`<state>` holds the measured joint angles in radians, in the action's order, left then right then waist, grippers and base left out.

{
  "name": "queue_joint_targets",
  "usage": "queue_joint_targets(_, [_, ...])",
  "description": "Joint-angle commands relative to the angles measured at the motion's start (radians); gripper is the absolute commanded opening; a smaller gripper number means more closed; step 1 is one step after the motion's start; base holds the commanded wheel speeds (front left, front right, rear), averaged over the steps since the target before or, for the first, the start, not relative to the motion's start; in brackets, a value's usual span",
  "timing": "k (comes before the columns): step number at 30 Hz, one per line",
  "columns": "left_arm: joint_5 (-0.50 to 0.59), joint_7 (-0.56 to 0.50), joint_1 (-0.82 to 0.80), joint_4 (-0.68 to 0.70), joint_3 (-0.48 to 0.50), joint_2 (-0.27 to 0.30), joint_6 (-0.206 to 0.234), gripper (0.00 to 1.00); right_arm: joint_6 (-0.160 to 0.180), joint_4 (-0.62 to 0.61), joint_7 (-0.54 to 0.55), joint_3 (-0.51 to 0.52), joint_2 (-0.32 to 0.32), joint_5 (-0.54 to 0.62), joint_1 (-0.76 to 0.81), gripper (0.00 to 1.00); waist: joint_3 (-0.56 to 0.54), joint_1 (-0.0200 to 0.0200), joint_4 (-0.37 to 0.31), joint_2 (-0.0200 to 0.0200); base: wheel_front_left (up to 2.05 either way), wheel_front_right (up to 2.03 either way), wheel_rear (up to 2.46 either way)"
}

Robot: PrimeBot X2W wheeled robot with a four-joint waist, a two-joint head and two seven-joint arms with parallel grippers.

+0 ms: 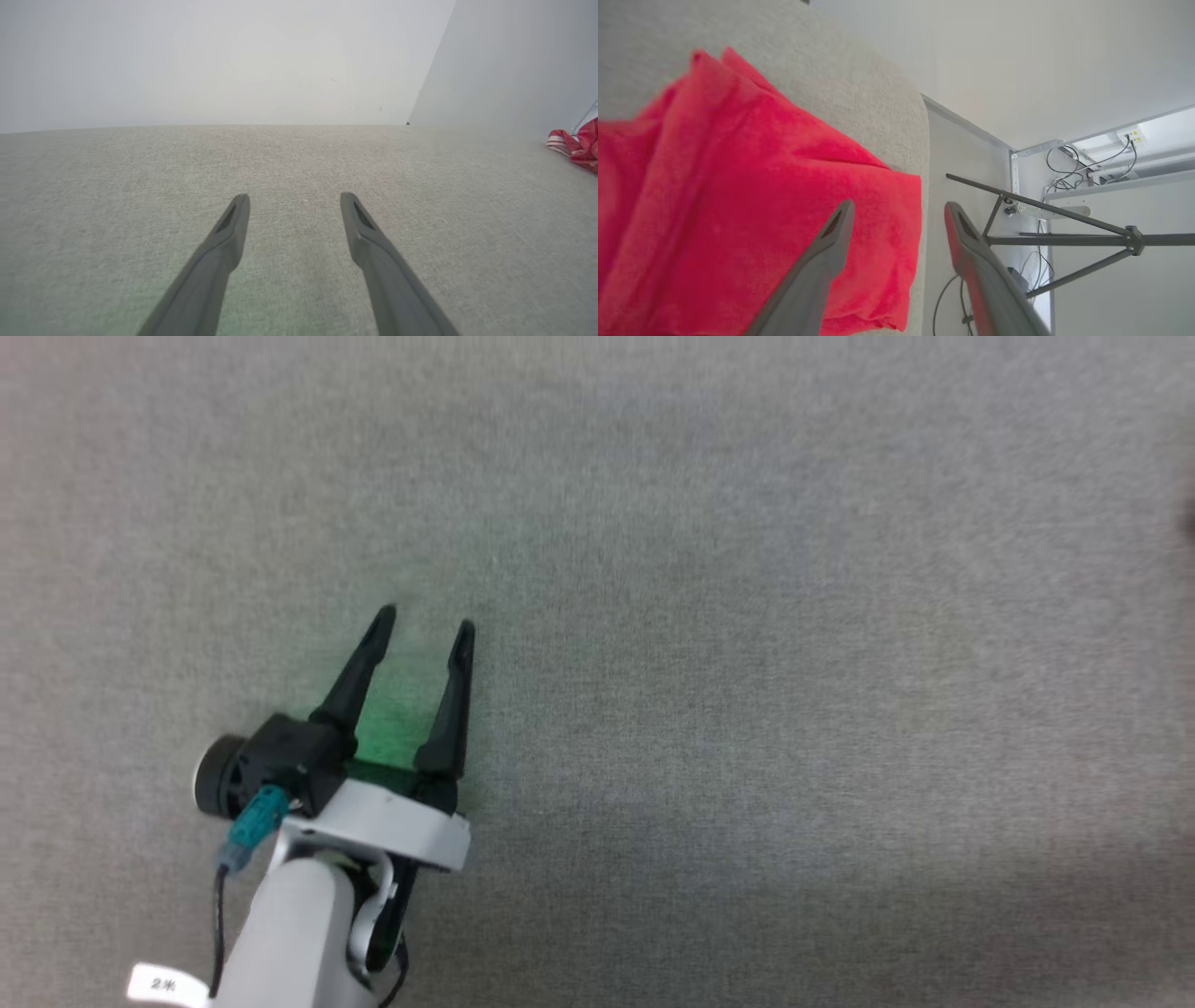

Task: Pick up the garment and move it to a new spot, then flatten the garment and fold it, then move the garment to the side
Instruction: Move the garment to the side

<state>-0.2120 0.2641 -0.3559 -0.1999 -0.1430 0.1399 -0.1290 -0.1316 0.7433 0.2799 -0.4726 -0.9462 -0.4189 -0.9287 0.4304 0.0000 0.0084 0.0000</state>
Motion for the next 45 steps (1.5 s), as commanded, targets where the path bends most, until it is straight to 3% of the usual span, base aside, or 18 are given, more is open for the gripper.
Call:
queue_joint_targets(1, [-0.01,0.0,0.019,-0.006,0.005,0.005,-0.003,1.0,0.002,-0.01,-0.023,0.008,0.021,-0.002,0.024,1.0,-0.06,0.0,-0.016,0.0,0.0,0.0,0.0])
queue_joint_targets(10, [-0.037,0.0,0.102,-0.052,0.041,0.027,-0.003,1.0,0.002,-0.128,-0.203,0.096,0.184,-0.035,0.141,1.0,-0.212,0.0,-0.038,0.0,0.0,0.0,0.0])
queue_joint_targets(25, [-0.088,-0.001,0.296,-0.008,0.125,0.063,-0.003,1.0,0.002,-0.3,-0.481,0.239,0.425,0.074,0.497,1.0,-0.388,0.0,-0.068,0.0,0.0,0.0,0.0])
queue_joint_targets(45, [-0.106,-0.001,0.416,0.038,0.177,0.066,-0.003,1.0,0.002,-0.56,-0.545,0.46,0.668,0.221,0.887,1.0,-0.445,0.0,-0.05,0.0,0.0,0.0,0.0])
